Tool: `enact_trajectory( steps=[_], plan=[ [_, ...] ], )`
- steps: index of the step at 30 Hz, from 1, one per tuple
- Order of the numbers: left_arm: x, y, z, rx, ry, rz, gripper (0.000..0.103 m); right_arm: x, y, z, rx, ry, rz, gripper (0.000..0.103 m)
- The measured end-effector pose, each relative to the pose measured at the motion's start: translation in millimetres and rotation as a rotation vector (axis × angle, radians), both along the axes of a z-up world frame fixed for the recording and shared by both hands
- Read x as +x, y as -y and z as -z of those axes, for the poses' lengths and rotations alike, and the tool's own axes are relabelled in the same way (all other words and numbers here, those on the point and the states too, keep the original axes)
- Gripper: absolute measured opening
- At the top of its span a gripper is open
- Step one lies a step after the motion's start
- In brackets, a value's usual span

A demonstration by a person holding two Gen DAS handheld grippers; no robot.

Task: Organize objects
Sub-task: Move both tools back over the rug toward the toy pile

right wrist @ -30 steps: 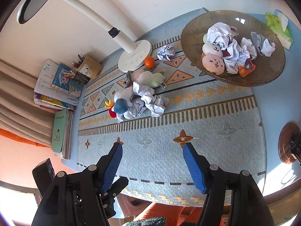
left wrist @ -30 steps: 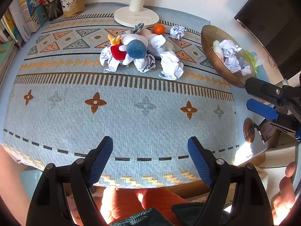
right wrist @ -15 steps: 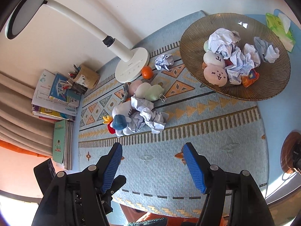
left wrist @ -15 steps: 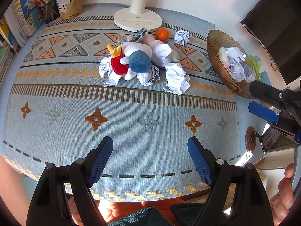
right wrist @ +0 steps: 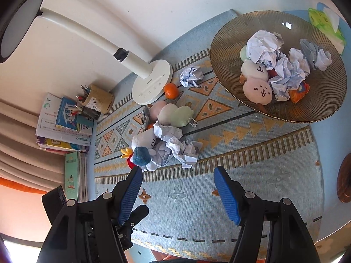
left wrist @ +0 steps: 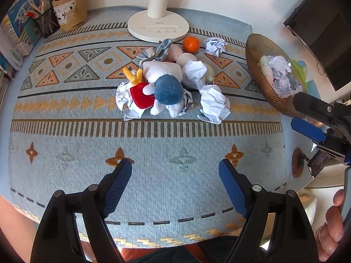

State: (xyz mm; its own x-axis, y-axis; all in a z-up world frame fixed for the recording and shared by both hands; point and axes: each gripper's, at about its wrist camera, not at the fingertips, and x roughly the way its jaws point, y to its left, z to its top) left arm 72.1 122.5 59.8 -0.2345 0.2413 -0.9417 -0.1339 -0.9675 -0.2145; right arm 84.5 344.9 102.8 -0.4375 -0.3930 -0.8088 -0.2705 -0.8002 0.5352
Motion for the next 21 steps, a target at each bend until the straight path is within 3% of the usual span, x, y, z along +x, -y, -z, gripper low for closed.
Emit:
enact_trajectory(
  steps=[12,21],
  plan=[
    [-16,14,0,0.039,0.007,-0.016,0.082,-16,19,1,0.01,0.006,-0.03,0.066],
    [-20,12,0,0.037,0.006,0.012,0.082,-14,11,2,0.004,0.007,0.007,0.066]
  ],
)
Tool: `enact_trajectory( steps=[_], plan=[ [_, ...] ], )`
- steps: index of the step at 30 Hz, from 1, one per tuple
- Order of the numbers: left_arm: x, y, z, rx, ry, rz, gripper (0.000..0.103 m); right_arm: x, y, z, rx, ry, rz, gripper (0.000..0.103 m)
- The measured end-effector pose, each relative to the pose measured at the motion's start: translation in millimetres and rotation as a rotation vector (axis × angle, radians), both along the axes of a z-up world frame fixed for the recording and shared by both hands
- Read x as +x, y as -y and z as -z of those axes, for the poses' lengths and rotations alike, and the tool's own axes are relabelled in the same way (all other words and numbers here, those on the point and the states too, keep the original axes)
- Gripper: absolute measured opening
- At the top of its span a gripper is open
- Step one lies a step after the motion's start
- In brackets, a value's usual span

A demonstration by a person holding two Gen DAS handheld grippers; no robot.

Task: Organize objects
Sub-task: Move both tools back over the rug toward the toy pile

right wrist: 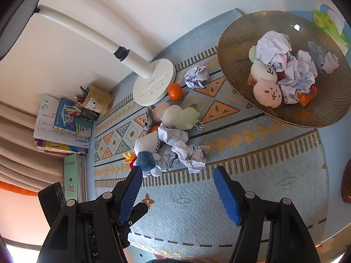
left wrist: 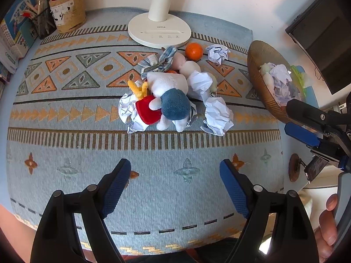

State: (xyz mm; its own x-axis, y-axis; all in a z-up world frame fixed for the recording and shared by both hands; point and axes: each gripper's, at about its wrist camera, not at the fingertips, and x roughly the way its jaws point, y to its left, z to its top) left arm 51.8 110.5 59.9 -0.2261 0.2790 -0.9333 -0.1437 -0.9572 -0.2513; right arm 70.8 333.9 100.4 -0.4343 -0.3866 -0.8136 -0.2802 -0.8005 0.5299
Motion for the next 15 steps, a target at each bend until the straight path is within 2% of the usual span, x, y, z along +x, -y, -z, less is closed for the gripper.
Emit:
enact_trajectory(
  steps=[15],
  plan=[
    [0.2,-0.5,2.1,0.023,0.003,0.027,0.082,1.8,1.3,4.8,-0.009,0.005,0.014,0.066]
  ],
)
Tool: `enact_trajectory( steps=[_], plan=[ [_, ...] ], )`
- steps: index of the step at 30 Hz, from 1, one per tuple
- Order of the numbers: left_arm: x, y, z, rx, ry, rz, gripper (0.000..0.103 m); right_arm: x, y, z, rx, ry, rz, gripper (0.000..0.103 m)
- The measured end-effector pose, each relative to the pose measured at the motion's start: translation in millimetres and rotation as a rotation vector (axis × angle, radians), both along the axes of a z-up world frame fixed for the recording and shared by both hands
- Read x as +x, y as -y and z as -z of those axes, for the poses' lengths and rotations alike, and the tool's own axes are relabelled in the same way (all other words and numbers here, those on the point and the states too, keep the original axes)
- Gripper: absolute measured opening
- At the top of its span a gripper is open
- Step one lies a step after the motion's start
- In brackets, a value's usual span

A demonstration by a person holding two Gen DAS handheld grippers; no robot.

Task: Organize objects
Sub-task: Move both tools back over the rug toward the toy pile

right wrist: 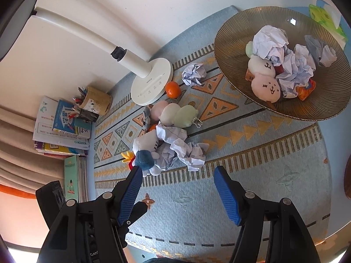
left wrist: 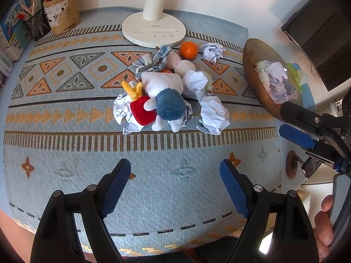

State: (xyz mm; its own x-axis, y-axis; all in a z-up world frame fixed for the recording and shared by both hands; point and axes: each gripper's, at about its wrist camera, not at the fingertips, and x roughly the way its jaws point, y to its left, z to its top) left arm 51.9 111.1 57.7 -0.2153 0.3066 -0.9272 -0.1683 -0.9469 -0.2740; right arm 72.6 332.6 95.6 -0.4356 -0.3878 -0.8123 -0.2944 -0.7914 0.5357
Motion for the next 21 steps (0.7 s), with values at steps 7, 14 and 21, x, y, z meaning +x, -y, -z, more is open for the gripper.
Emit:
enact_trajectory(
  steps=[7,14,21],
  plan=[
    [-3,-1,2,-0.005,0.0,0.014,0.082,-2,-1,3,-0.012,0.002,0.015,0.066],
    [-5,-4,4,-0.018,0.006,0.029,0.082,0,-5,6,-0.029,0.003,0.033,0.066],
    [-2,-11,3,-0.025,0.001,0.051,0.082,7,-14,5,-0.034,-0.003,0.048,0.066]
  ],
)
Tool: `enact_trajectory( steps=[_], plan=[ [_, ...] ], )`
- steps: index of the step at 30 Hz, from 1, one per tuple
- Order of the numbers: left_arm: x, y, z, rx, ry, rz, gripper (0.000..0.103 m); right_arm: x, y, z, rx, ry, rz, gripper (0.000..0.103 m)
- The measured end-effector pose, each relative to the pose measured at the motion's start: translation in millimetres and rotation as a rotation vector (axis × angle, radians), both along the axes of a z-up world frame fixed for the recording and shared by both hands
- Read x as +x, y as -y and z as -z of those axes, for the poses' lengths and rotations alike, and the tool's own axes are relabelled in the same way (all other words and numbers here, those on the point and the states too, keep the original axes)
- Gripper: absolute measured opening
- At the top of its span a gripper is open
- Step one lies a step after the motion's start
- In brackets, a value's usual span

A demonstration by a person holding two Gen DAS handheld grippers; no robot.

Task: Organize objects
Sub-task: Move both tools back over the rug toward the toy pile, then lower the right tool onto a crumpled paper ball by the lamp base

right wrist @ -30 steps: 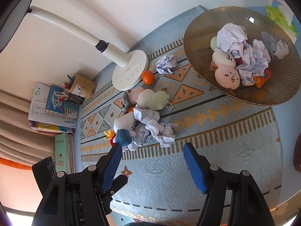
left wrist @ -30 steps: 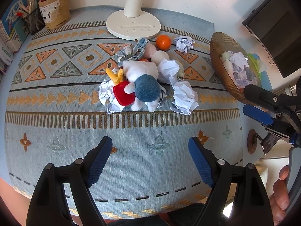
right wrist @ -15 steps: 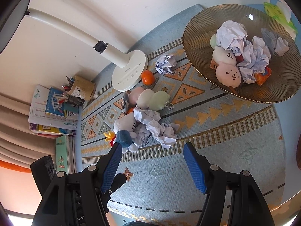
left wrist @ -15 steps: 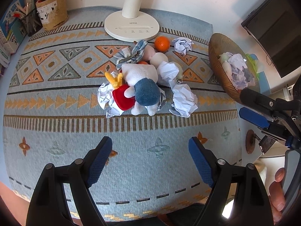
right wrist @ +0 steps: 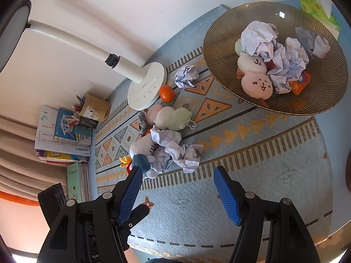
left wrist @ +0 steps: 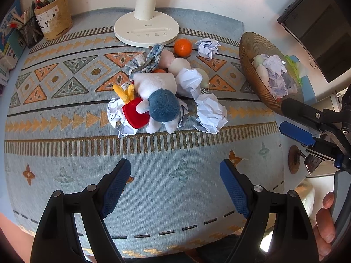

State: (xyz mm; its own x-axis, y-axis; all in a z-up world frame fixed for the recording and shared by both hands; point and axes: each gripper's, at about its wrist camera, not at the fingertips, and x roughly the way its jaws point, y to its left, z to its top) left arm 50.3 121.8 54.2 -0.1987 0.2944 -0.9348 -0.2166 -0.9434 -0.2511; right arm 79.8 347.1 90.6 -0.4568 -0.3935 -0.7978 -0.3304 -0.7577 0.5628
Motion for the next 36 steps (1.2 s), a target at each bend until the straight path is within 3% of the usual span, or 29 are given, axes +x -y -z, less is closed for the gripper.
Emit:
enact_trajectory(
  steps=[14,36],
  plan=[
    [-6,5,-2,0.017,-0.003,-0.026,0.082,-6,-4,-1,0.014,0.022,0.004,0.066],
    [-95,57,28,0.114,0.07,-0.032,0.082,-57,30,38,0.056,0.106,0.029,0.066]
  ],
)
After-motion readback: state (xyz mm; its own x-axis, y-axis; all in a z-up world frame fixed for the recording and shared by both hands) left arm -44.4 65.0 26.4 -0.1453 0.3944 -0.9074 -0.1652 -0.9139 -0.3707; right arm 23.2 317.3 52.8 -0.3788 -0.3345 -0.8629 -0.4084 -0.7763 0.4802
